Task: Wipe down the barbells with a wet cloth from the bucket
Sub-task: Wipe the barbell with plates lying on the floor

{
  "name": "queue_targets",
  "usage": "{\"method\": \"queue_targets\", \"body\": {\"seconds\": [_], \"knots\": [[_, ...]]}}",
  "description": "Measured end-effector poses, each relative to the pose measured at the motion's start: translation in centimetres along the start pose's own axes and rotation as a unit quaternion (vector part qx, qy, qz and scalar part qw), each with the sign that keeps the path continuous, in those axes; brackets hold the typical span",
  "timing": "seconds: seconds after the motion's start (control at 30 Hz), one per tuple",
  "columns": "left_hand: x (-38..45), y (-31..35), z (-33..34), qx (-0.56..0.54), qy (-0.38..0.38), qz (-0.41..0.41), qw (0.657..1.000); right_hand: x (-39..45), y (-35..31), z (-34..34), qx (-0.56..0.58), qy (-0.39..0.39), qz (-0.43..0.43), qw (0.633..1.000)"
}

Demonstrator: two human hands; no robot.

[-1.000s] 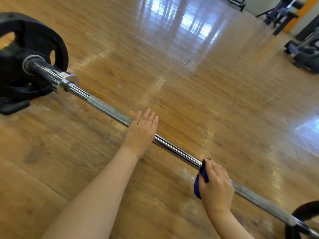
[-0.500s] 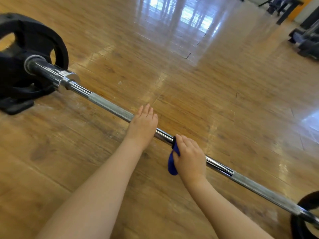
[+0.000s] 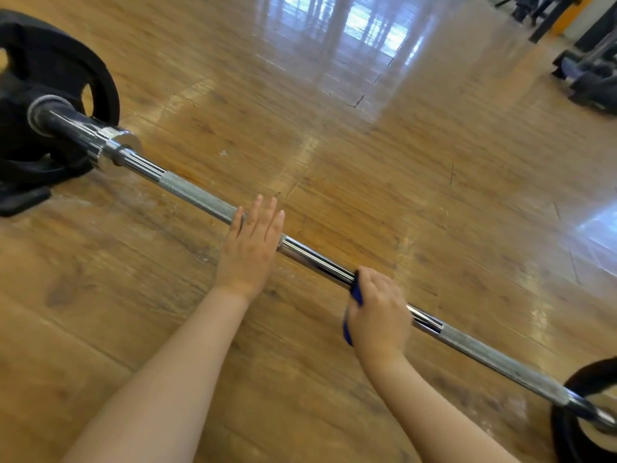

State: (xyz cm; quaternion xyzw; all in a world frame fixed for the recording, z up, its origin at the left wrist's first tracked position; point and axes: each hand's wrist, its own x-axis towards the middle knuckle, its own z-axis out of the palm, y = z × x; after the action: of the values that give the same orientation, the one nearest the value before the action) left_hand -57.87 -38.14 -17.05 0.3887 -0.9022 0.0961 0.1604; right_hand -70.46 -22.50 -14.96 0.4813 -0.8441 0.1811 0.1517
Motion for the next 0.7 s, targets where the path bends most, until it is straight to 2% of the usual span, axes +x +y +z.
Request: {"method": "queue_targets", "body": {"seconds": [0.1,0.2,0.33,0.53,0.7], "knots": [[0.0,0.2,0.3,-0.019,0.035,0.001,0.999,2.8,-6.1,1.6,0.033,-0.032,-0.033,0.998],[-0.1,0.3,0.6,-0.017,0.039,-0.006,0.999,4.3,-9.0,2.3,0.045,-0.045,-0.069,0.996],[-0.3,-0.1,0.9,-0.018,0.042,0.009,0.999,3.0,-4.7,1.2,0.001,-0.046,-0.105,0.993],[-0.7,-0.3,0.4,-0.016,0.045,0.018,0.999,-1.8,4.6,-2.3,-0.045,-0.009,-0.044,0.998],[-0.8,-0.7,0.4,-0.017,0.043,0.025,0.999,-1.5,3.4,-1.5,-0.045,-0.002,0.006,0.999]]}}
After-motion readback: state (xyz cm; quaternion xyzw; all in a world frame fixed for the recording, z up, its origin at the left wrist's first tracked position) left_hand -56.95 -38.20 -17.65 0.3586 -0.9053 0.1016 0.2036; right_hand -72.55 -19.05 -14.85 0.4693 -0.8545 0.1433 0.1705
